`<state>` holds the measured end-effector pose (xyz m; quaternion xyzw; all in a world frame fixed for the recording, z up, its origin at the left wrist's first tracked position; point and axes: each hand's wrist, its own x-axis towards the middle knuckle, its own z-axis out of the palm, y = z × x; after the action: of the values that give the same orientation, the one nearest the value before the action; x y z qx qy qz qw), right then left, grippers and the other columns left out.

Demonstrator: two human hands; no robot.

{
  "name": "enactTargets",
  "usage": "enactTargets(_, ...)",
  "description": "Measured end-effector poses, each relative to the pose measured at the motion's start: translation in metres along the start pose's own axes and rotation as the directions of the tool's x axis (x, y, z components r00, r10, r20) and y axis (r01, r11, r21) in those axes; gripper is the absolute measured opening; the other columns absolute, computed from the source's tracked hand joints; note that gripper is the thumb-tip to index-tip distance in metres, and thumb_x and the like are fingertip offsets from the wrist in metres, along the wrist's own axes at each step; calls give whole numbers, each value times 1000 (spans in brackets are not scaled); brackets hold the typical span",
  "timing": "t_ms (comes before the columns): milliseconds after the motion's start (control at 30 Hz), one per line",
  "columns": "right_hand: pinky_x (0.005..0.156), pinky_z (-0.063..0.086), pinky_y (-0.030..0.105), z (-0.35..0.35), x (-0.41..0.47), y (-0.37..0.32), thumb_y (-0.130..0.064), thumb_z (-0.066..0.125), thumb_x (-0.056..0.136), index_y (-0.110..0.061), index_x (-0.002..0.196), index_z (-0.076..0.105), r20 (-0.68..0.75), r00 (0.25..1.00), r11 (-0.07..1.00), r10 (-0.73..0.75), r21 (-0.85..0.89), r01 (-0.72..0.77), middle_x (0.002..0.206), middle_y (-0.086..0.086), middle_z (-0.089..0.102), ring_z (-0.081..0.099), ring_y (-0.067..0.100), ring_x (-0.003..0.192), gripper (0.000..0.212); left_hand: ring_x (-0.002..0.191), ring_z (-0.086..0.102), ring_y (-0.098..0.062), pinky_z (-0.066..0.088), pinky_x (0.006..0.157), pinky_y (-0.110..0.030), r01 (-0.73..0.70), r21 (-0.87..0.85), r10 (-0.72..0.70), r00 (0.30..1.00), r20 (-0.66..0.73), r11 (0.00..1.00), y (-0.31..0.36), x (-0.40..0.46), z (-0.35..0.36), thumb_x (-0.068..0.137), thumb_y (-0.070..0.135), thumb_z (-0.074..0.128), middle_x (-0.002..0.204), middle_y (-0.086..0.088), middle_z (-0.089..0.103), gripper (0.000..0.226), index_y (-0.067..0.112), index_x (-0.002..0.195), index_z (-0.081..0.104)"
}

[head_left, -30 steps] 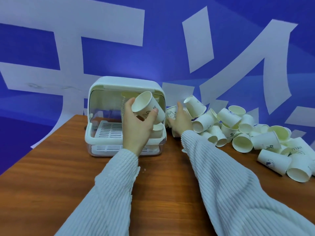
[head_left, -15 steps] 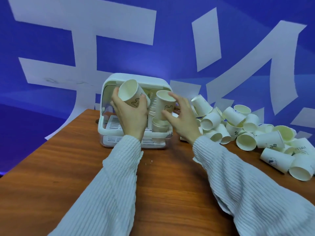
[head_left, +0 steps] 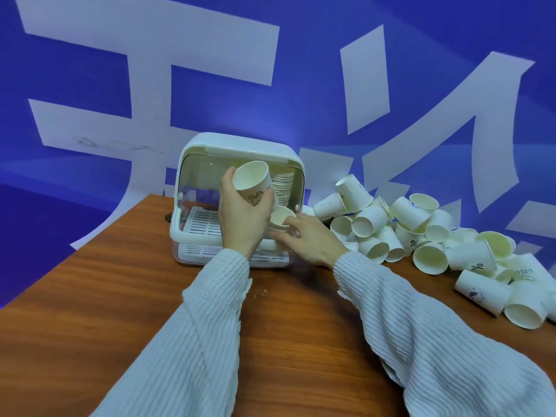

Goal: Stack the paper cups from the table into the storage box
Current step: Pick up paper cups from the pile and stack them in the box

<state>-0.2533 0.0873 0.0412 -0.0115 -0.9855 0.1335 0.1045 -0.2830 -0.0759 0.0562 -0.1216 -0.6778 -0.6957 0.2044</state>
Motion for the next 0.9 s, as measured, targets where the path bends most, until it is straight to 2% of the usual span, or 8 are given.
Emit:
enactTargets(100,107,46,43,-1,-6,1,-70,50,90,-33,156,37,-19,1000,989,-16,148,18,143,-1,61,54,19,132,77,133,41,-13,36,102,-27,-53,73,50,998,39,996,-3,-1,3,87,33,79,146,2,42,82,23,153,33)
enactTargets(167,113,42,40,2,-16,1,-62,57,92,-34,162,23,-102,995,957,15,290,16,153,-4,53,47,13,141,82,139,39,-16,36,109,-31,-96,94,89,993,75,991,-6,0,5,88,33,78,151,1,42,82,22,155,32)
enactTargets(333,103,44,33,3,-39,8,-56,59,96,-41,160,22,-207,976,926,71,376,13,141,-6,59,54,10,126,75,139,44,-25,38,113,-42,-221,316,146,959,244,923,-19,1,12,90,34,74,152,-6,46,79,17,156,34)
enactTargets(433,102,48,38,0,-50,15,-58,58,96,-44,157,27,-223,971,915,84,403,14,133,-11,60,56,7,118,70,133,47,-29,37,107,-46,-342,615,137,924,356,711,-27,-3,16,91,59,57,146,-8,52,72,17,148,46)
enactTargets(533,103,50,38,-5,-58,28,-54,58,96,-41,153,35,-308,940,920,148,391,-16,137,-13,57,56,0,115,63,142,37,-26,23,116,-52,-372,771,95,920,380,516,-28,-11,22,85,84,23,152,-3,48,94,16,141,54)
enactTargets(700,93,44,33,-7,-80,56,-41,65,91,-28,137,50,-443,809,907,387,340,-248,134,-3,49,50,16,123,50,156,9,-28,1,122,-58,-394,766,79,907,414,508,-28,-11,24,88,82,23,168,-5,24,90,23,154,40)
enactTargets(767,88,45,34,-2,-89,62,-42,70,87,-26,138,46,-361,809,869,464,363,-336,131,-1,48,53,17,115,58,154,16,-32,10,124,-58,-475,666,280,879,385,576,-23,-19,27,90,66,44,162,-10,35,71,23,146,49)
enactTargets(900,87,53,41,10,-101,71,-20,66,87,-34,138,46,-192,831,691,521,667,-279,111,-5,65,64,16,94,56,133,46,-32,42,108,-52,-735,307,591,672,446,605,-10,-45,46,83,33,61,138,-9,56,53,13,132,60)
